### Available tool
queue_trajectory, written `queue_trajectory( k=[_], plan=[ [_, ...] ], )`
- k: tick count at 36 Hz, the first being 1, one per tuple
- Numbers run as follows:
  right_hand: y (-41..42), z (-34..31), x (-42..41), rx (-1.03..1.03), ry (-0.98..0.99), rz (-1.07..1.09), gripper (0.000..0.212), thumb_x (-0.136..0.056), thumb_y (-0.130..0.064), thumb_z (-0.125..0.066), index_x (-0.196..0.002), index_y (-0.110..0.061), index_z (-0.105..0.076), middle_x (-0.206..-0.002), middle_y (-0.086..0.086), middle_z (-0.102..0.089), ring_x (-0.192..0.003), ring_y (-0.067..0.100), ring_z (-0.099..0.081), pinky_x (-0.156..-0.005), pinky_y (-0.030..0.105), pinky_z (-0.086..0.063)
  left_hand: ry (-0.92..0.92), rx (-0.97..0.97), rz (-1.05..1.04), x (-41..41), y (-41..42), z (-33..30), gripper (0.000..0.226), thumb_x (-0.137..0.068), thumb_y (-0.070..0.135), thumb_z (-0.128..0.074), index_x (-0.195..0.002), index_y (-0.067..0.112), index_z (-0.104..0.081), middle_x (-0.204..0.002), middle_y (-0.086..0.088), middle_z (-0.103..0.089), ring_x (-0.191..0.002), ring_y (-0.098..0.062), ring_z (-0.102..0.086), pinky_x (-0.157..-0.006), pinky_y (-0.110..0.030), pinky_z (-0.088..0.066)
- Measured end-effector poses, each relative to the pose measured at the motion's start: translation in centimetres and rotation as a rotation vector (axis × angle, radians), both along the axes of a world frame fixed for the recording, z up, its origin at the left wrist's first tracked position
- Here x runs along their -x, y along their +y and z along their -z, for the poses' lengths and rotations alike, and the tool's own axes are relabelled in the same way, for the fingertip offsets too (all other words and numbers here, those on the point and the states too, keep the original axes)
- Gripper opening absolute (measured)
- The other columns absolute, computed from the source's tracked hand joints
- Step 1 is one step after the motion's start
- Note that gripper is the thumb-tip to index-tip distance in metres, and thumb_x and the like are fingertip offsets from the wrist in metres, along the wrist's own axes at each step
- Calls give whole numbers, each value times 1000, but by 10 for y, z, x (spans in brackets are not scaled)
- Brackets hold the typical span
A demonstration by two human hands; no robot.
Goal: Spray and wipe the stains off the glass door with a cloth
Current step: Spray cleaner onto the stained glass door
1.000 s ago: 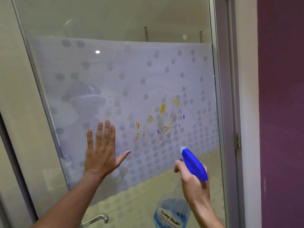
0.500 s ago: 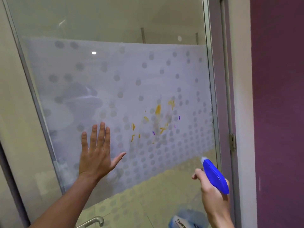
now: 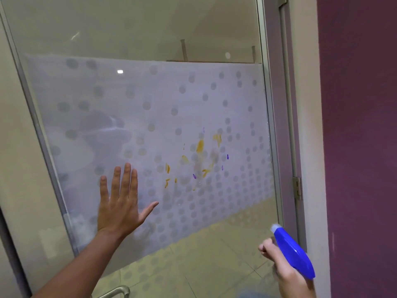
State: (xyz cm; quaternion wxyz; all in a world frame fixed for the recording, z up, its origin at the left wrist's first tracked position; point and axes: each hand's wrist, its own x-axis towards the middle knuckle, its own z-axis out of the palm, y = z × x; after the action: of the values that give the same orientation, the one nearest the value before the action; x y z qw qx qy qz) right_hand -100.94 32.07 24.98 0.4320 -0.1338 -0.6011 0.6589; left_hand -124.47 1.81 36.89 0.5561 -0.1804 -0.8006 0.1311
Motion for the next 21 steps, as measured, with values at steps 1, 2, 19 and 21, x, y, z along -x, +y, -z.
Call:
queue_trajectory(
  k=[1,2,19,21],
  plan=[
    [-3,0,-5,-41,1,-20,8,-82,-20,-85,-78,-26,-81,-74,1,-75,-70,14,-70,-74,17,-54,-9,-7,-3,-1,1,1,111,-86,78,-32,-159,-3,-16,-169,-21,-7,-157,-41,-7,-123,-66,-5],
    [-6,0,-8,-74,-10,-50,6,-78,-27,-86,-78,-29,-81,-73,0,-75,-64,9,-67,-69,11,-50,-20,-16,-10,-2,1,3,110,-87,78,-32,-159,-3,-16,-169,-21,-7,-157,-41,-7,-123,-66,-4],
    [-46,20,-18,-192,-63,-560,27,-83,-36,-76,-71,-11,-74,-71,1,-70,-67,13,-63,-63,8,-45,-388,-127,-189,-100,-13,101,93,-93,65,-33,-158,0,-19,-168,-22,-10,-155,-44,-13,-121,-63,-22],
    [-53,23,-22,-182,-38,-631,47,-78,-45,-71,-71,2,-67,-64,11,-57,-56,13,-48,-55,9,-40,-436,-165,-230,-123,-20,115,93,-93,65,-35,-159,2,-17,-169,-21,-9,-155,-44,-11,-122,-62,-22]
  ],
)
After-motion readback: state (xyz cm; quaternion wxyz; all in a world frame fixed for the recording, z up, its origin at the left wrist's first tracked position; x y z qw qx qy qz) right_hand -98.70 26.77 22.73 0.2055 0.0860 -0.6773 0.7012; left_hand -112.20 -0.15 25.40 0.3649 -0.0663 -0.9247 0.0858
